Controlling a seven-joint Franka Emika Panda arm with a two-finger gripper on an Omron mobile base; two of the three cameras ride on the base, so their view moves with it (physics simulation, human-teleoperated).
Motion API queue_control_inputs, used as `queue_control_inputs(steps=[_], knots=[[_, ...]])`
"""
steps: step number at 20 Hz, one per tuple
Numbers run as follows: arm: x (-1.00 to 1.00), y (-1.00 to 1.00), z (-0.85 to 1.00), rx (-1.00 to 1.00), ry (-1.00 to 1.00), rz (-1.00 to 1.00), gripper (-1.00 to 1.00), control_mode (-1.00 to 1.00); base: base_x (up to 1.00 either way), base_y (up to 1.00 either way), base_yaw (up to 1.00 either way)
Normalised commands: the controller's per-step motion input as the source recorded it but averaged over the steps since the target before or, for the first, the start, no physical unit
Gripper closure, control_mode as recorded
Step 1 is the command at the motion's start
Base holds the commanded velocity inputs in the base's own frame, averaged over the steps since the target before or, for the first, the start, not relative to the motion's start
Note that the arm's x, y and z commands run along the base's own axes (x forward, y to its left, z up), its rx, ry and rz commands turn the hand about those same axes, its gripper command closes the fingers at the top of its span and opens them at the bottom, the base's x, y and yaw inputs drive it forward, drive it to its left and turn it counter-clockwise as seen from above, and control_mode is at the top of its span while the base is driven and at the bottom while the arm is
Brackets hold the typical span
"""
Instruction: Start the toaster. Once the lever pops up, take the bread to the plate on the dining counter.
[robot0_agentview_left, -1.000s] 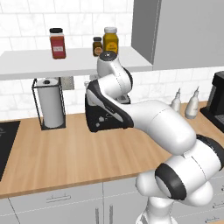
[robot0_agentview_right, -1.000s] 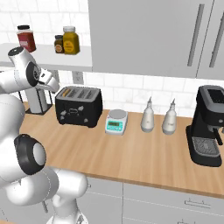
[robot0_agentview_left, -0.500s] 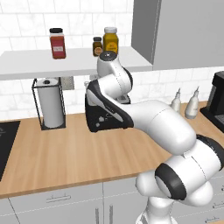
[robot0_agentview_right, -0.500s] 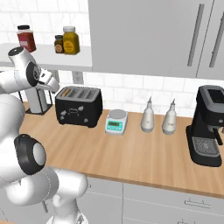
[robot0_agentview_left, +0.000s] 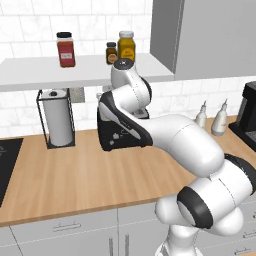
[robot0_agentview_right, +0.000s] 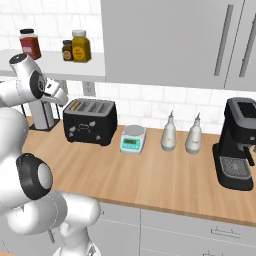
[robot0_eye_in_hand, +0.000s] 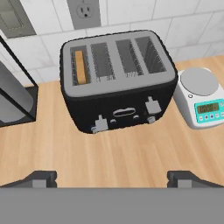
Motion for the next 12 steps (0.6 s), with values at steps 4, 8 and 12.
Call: queue_control_inputs(steps=[4,8,12], knots=[[0.00,0.00,0.00,0.00,0.00,0.00,-1.00,-1.00,0.00,0.00,0.00],[0.00,0.00,0.00,0.00,0.00,0.00,-1.00,-1.00,0.00,0.00,0.00],[0.00,0.00,0.00,0.00,0.00,0.00,-1.00,-1.00,0.00,0.00,0.00]])
